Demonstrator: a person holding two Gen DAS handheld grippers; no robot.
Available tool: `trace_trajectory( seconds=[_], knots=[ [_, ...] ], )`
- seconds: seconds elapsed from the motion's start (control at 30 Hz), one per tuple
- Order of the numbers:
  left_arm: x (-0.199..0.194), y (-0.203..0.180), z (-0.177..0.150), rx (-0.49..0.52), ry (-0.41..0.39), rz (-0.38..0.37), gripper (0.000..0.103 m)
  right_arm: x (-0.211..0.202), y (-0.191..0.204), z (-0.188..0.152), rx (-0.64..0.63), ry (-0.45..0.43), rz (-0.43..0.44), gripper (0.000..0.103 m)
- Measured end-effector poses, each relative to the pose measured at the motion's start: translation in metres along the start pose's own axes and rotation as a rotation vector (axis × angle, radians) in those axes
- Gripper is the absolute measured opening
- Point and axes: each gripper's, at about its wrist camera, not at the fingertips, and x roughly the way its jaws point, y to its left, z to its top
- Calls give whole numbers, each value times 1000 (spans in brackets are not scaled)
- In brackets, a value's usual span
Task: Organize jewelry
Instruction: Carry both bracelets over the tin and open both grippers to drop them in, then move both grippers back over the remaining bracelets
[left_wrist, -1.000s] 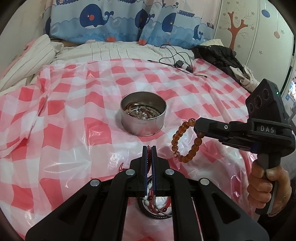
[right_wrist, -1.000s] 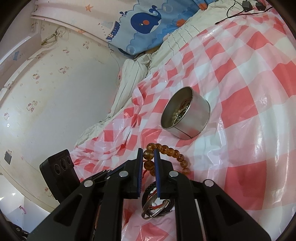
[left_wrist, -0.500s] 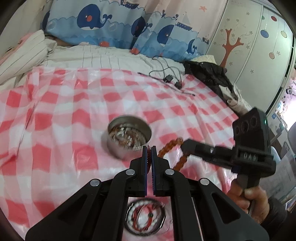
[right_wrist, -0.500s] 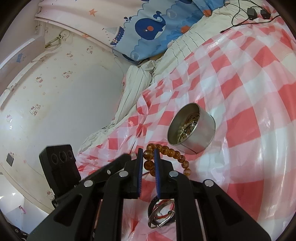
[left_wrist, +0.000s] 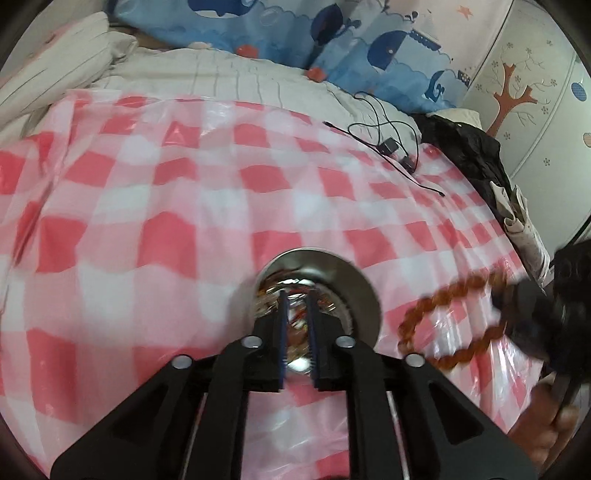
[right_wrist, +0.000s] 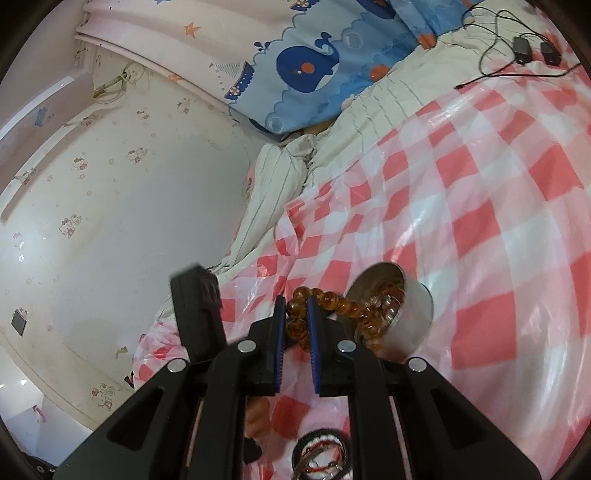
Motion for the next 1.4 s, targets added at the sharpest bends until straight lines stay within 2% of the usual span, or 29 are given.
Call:
trace_trajectory(
  seconds=[0.07,0.13,0.27,0.4,0.47,0.6,0.7,0.87,0.93,1.03,1.1,1.17,1.27,1.4],
  knots=[
    [-9,9,-6,-4,-8,5,28,7,0,6,13,-2,50,13],
    [-18,16,-11,1,-10,16,29,15,-2,13,27,-4,77,13],
    [-42,27,-22,-15,-30,26,39,36,-17,14,-13,54,-183,16],
    [-65,19,-43,20,-42,28,48,13,-26,0,13,35,-207,16],
    [-73,14,-55,37,-37,29,52,7,-20,-12,-5,57,-209,22],
    [-80,13,-71,13,-34,17,54,22,-15,-46,7,149,-161,36],
    [-86,23,-78,-37,-55,14,55,44,-18,-62,32,192,-167,39],
    [-92,33,-74,-73,-79,10,57,67,-34,-62,130,165,-120,39],
    [-93,33,-73,-72,-79,6,57,75,-44,-62,192,167,-72,39],
    [-96,28,-72,-59,-82,1,58,72,-50,-57,246,144,57,39],
    [-98,25,-71,-52,-89,-6,59,63,-48,-49,263,92,140,39],
    [-99,22,-70,-45,-95,-10,60,55,-49,-38,285,41,181,41],
    [-100,21,-70,-42,-96,-6,62,47,-48,-20,258,3,86,45],
    [-100,23,-69,-48,-96,1,63,43,-33,-13,155,34,-40,45]
  ],
)
